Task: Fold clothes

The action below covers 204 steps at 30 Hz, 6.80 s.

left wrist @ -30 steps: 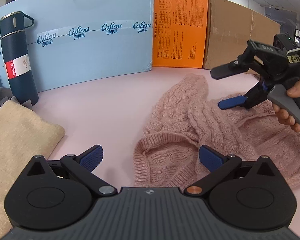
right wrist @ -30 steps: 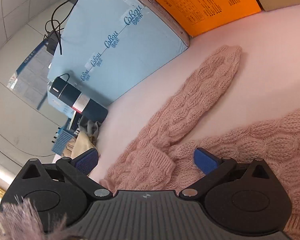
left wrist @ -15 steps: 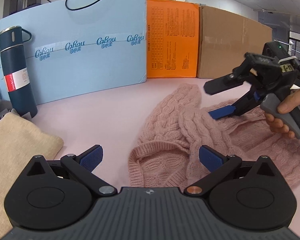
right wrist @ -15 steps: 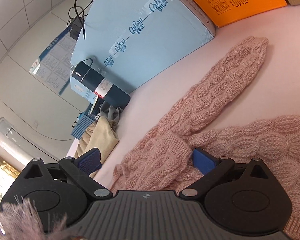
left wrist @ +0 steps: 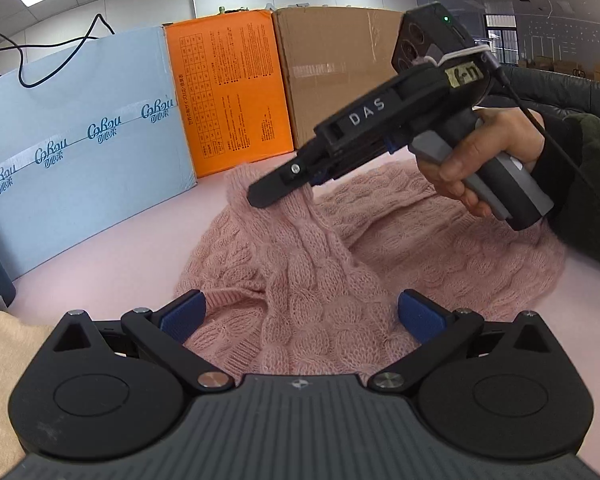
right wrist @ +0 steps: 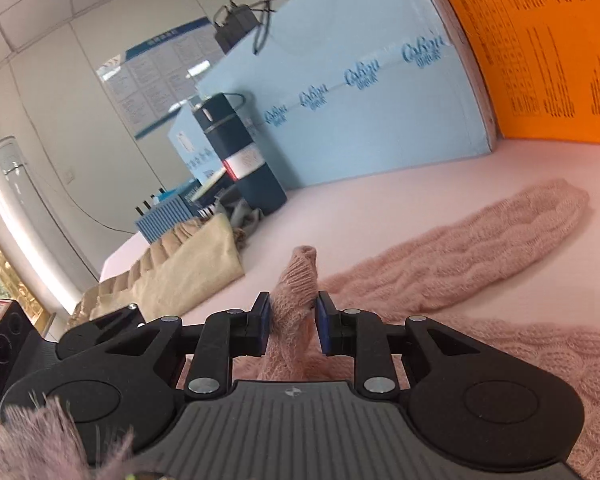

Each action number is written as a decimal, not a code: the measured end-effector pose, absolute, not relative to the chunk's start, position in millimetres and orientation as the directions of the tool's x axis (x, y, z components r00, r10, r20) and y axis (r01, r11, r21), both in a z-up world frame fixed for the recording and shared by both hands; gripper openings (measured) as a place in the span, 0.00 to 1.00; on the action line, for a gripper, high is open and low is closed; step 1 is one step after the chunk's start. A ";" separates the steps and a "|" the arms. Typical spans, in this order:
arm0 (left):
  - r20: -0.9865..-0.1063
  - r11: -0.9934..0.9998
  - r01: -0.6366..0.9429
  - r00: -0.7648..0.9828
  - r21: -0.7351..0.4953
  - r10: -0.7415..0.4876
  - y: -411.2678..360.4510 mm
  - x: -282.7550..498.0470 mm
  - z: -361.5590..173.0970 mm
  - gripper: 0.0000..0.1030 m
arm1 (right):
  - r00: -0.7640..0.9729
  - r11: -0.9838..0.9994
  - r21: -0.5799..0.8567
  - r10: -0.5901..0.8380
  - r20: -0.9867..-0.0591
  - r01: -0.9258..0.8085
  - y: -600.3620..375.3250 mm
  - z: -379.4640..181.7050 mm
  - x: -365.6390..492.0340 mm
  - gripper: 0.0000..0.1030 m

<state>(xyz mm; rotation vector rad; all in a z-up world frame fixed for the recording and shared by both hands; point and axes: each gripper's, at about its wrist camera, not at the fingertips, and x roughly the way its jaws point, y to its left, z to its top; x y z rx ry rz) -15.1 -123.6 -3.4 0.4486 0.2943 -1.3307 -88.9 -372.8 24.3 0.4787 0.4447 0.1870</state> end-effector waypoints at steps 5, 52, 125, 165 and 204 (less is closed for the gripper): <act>-0.449 0.177 0.974 0.222 0.140 -0.866 -123.8 -15.8 -3.3 1.00 | 0.907 0.877 0.466 0.283 -0.311 -0.114 -375.7 24.0 -82.9 0.21; -0.735 0.003 0.989 -0.107 -0.147 -0.670 -483.7 119.5 13.8 0.27 | 0.788 0.970 0.227 0.208 -0.579 -0.088 -348.5 1.3 -79.6 1.00; -0.514 0.339 0.846 0.092 -0.412 -0.853 -117.9 58.1 21.3 0.81 | 0.808 0.951 -0.193 0.088 -0.583 -0.243 -298.2 23.2 -105.2 0.79; -0.573 0.479 0.779 0.192 -0.404 -0.796 -132.8 55.8 18.8 0.59 | 0.786 0.981 -0.115 0.052 -0.615 -0.155 -319.6 2.5 -92.9 1.00; -0.527 0.481 0.764 0.219 -0.431 -0.821 -125.0 23.7 25.6 0.03 | 0.780 0.988 -0.052 0.083 -0.620 -0.146 -327.1 -1.4 -91.6 1.00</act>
